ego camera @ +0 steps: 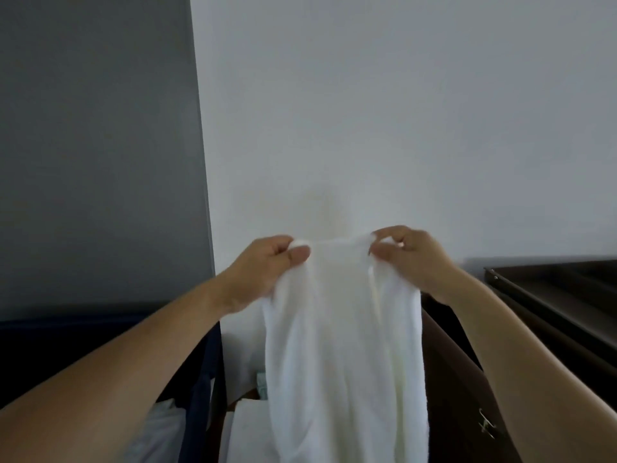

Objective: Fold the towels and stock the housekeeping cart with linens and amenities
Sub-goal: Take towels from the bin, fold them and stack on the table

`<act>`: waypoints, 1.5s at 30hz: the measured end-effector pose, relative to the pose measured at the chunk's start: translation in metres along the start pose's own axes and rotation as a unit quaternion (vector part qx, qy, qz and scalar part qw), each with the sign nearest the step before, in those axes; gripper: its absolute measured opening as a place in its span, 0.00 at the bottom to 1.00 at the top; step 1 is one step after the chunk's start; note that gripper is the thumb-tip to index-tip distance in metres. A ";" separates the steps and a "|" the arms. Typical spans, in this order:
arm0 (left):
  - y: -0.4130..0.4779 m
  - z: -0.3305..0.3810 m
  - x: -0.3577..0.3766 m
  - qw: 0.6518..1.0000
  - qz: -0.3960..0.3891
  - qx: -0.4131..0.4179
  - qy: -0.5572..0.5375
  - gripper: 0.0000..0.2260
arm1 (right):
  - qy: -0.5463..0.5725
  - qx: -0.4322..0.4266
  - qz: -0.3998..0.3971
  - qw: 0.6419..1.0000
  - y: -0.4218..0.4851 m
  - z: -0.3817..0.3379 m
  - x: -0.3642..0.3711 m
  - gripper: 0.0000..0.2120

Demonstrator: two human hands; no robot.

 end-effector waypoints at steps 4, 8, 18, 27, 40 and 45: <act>0.016 0.026 0.020 0.991 -0.093 0.038 0.093 0.20 | 0.152 -0.041 -0.176 0.972 -0.029 -0.002 0.034 0.12; 0.008 -0.002 0.032 0.987 -0.128 -0.012 0.092 0.18 | 0.121 0.007 -0.240 0.963 -0.043 0.007 0.056 0.07; -0.043 -0.059 0.015 0.989 -0.040 -0.124 -0.067 0.21 | 0.118 -0.080 0.059 0.988 -0.005 -0.025 0.012 0.13; -0.008 -0.012 0.007 1.000 0.019 -0.014 0.010 0.15 | 0.016 -0.065 -0.063 0.996 -0.011 -0.006 0.031 0.09; -0.028 -0.068 0.010 0.993 -0.071 -0.098 0.006 0.24 | 0.114 -0.039 0.027 0.992 -0.017 0.001 0.033 0.12; -0.040 -0.071 0.005 0.993 -0.036 -0.107 -0.043 0.20 | 0.140 -0.010 0.080 0.987 -0.005 0.004 0.006 0.09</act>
Point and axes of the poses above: each hand's wrist, its own y-axis towards the middle knuckle, its own x-axis out of the palm, z = x × y, the point moved 3 cm from there along y, towards the middle knuckle, and after that the axes turned 6 degrees about x, right-handed, at the moved point
